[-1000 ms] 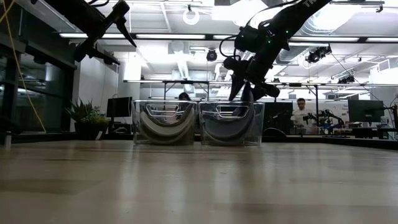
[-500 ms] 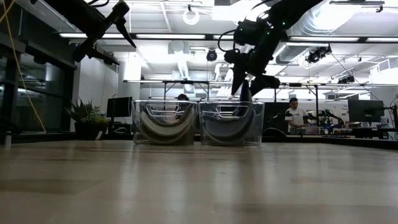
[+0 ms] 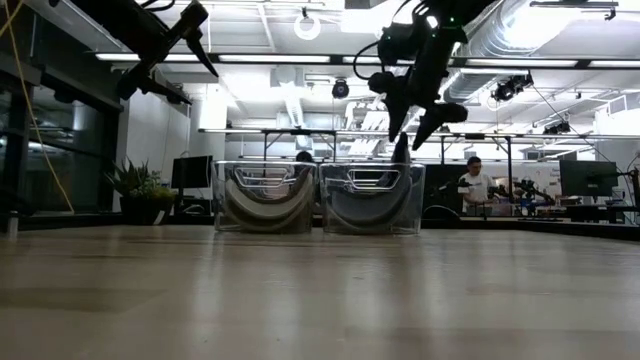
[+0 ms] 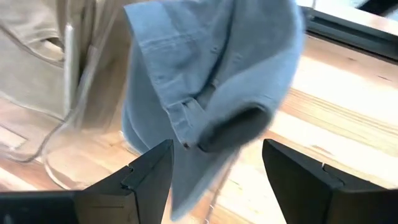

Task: Pick & Place hat
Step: Put the blue cap into the right transparent bin

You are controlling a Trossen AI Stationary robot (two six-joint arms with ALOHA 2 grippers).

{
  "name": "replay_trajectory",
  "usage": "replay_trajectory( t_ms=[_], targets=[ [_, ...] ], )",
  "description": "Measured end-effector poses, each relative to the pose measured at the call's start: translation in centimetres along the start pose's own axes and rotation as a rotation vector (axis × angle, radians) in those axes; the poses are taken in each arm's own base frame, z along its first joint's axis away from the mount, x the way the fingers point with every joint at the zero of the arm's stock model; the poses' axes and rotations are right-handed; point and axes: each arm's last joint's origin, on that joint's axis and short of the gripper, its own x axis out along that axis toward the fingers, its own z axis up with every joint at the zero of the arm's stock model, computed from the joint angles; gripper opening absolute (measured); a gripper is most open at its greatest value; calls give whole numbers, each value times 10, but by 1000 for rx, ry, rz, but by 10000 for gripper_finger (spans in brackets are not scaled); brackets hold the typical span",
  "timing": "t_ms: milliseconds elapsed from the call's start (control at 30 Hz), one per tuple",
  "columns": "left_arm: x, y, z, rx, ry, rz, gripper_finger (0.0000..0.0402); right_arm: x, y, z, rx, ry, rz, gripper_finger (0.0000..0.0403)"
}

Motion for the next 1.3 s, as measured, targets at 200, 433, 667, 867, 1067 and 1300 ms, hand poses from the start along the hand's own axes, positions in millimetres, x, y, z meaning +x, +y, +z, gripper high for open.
replay_trajectory(
  t_ms=[200, 433, 667, 867, 1067, 1300],
  targets=[
    [0, 0, 0, 0, 0, 0, 292, -17, 2, 3, -56, 19, -29, 239],
    [0, 0, 0, -1, 0, 0, 292, -24, 8, 3, -311, -36, -104, 167],
    [0, 0, 0, -1, 5, -2, 292, -22, 5, 6, -361, -72, -148, 16],
    [0, 0, 0, -9, 8, -4, 292, -22, 6, 9, -347, -96, -126, 2],
    [0, 0, 0, -19, 7, -3, 292, -20, 6, 11, -313, -109, -102, 1],
    [0, 0, 0, -21, 3, -1, 292, 15, -14, 1, -201, -58, -115, 1]
  ],
)
